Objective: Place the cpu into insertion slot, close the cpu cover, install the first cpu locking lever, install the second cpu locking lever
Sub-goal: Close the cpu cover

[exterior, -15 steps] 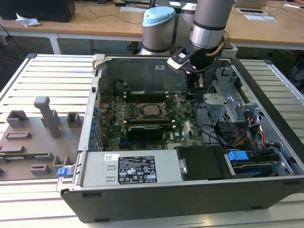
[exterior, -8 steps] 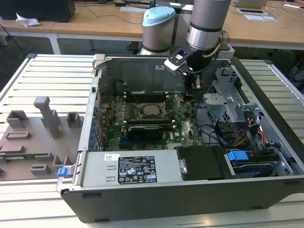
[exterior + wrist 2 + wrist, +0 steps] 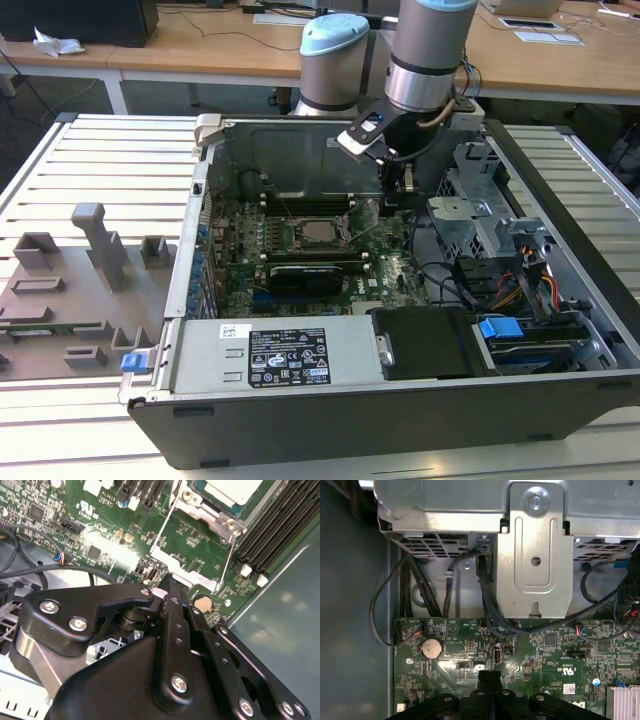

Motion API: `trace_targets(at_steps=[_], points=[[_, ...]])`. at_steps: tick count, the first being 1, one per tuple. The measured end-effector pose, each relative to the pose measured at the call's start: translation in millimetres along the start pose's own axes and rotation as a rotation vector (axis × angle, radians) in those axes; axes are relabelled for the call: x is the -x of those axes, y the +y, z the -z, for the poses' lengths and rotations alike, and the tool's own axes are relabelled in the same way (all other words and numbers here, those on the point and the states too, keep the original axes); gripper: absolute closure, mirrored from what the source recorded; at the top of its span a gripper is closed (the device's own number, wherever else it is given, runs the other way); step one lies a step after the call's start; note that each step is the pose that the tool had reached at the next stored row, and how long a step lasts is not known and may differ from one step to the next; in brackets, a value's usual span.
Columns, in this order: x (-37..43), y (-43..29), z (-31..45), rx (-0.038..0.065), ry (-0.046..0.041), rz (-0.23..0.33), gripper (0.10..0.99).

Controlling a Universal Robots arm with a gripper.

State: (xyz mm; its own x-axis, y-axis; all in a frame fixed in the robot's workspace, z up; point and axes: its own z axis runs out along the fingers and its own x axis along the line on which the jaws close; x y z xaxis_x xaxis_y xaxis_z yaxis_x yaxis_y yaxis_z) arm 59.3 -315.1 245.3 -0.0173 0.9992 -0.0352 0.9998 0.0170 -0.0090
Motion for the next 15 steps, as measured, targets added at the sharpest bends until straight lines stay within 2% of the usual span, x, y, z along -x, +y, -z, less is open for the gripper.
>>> trace_targets(at_steps=[2,6,7,9,15], points=[[-0.2,-8.4,-0.1,0.001,0.0,0.0,0.98],[-0.3,-18.4,-0.1,0.001,-0.0001,0.0,0.98],[-0.4,-24.4,-0.2,0.001,0.0001,0.0,0.98],[-0.5,-30.0,-0.4,0.001,0.0,0.0,0.98],[-0.7,-38.3,-0.7,0.001,0.0001,0.0,0.98]])
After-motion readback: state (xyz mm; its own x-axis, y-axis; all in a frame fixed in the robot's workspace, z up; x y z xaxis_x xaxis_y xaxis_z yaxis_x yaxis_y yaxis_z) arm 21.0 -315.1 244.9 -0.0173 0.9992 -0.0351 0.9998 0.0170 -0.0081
